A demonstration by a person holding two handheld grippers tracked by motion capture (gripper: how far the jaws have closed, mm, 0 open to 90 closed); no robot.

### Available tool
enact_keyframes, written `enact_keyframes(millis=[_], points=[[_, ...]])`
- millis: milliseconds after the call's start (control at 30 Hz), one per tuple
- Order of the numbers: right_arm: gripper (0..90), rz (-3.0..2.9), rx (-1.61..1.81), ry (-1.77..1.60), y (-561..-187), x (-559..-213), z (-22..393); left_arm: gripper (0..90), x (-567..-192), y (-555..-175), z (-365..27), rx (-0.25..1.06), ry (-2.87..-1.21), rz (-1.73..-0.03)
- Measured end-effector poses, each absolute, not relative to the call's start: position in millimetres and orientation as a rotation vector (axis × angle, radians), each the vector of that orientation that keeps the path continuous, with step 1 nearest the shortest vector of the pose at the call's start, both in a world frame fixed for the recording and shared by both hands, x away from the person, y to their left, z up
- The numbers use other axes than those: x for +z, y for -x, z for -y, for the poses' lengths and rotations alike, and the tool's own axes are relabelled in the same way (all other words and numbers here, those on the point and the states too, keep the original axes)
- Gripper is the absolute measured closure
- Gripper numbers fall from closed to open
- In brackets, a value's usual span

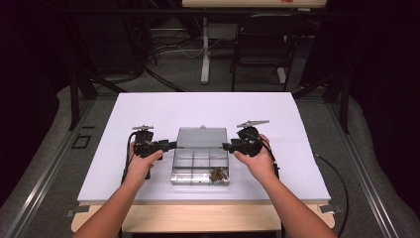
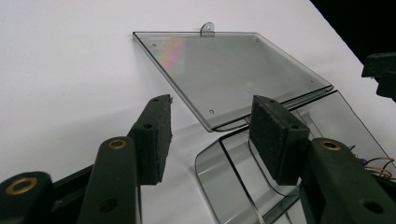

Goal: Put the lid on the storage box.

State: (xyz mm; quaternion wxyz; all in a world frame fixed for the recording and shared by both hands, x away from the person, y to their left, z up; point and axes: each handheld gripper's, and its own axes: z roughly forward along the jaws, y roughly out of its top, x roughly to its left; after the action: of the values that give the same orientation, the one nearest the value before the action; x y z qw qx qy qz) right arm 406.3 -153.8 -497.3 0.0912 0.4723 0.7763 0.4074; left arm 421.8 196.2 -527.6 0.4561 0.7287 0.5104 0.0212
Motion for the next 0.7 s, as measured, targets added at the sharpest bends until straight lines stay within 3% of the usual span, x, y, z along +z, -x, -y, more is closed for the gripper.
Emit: enact_keyframes(millis=[700], points=[[54.0, -2.267, 1.237, -1.470, -426.7, -500.0, 155.4, 51.7, -525.8, -440.5, -181.7, 0.042, -1.827, -1.253]])
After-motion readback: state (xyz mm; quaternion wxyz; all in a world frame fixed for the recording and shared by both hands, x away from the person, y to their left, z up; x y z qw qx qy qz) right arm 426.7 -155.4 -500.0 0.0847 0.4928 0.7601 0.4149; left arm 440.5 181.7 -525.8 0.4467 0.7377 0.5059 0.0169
